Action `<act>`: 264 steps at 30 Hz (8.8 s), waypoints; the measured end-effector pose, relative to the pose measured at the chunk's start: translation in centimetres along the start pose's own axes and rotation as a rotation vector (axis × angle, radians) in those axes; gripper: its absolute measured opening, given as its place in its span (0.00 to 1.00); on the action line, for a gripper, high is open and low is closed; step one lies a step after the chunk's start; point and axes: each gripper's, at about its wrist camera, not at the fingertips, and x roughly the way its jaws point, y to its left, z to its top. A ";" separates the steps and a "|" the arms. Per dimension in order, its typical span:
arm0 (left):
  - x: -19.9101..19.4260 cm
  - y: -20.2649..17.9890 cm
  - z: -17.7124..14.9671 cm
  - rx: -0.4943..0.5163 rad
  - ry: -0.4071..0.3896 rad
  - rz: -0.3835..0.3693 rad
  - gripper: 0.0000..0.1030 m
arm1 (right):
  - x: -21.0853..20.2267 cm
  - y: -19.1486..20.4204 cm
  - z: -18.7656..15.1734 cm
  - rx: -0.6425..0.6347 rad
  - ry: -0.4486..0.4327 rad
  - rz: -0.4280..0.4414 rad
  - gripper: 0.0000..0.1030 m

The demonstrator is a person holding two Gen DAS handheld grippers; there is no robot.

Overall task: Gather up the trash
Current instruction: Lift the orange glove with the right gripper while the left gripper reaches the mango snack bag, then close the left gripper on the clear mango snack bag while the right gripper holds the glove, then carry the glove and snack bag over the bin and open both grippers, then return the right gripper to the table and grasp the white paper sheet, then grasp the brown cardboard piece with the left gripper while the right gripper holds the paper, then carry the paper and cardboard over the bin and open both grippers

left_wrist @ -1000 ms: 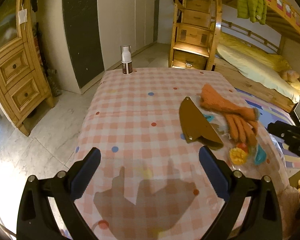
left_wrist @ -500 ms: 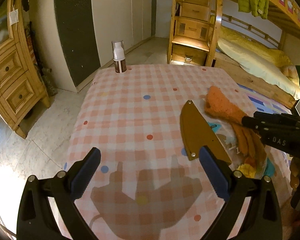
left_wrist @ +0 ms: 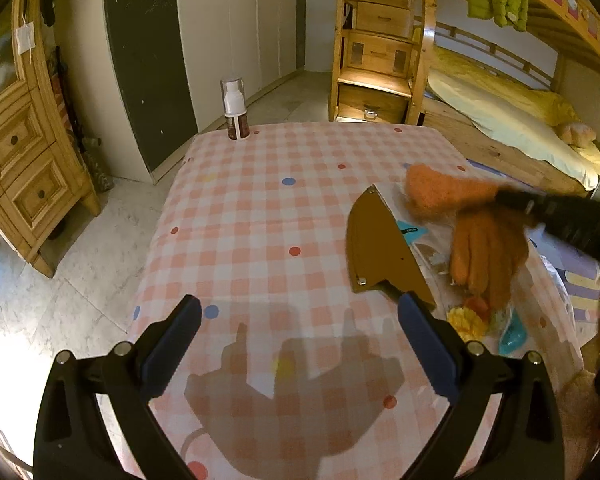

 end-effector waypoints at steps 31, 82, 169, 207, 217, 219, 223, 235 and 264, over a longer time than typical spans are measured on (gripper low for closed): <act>2.7 -9.3 -3.8 0.106 0.113 -0.151 0.76 | -2.7 -4.1 -10.8 0.225 0.091 0.005 0.10; -6.2 -10.9 0.7 0.139 -0.100 -0.345 0.00 | -10.5 -8.3 -9.8 0.375 -0.090 0.004 0.08; -4.0 1.5 -2.6 -0.047 -0.045 -0.035 0.66 | -5.3 -0.2 -6.9 0.155 0.033 0.010 0.46; 1.5 4.7 -1.3 -0.108 0.040 0.003 0.73 | 5.9 4.5 -4.7 -0.003 0.170 -0.004 0.13; 1.4 0.1 -1.0 -0.041 0.041 -0.100 0.81 | -0.6 1.0 -4.6 0.074 0.053 0.002 0.07; 2.0 -0.9 -0.6 -0.029 0.048 -0.119 0.81 | -1.2 0.4 -4.9 0.085 0.048 -0.005 0.07; 3.5 -2.5 0.3 -0.009 0.059 -0.138 0.80 | -1.7 -0.6 -5.4 0.105 0.040 -0.017 0.07; 7.9 -4.3 2.0 0.008 0.123 -0.098 0.65 | -2.1 -2.4 -6.2 0.155 0.036 -0.006 0.07; -5.1 -14.6 -0.7 0.227 -0.095 -0.325 0.51 | -12.7 -8.6 -12.2 0.304 -0.063 -0.103 0.07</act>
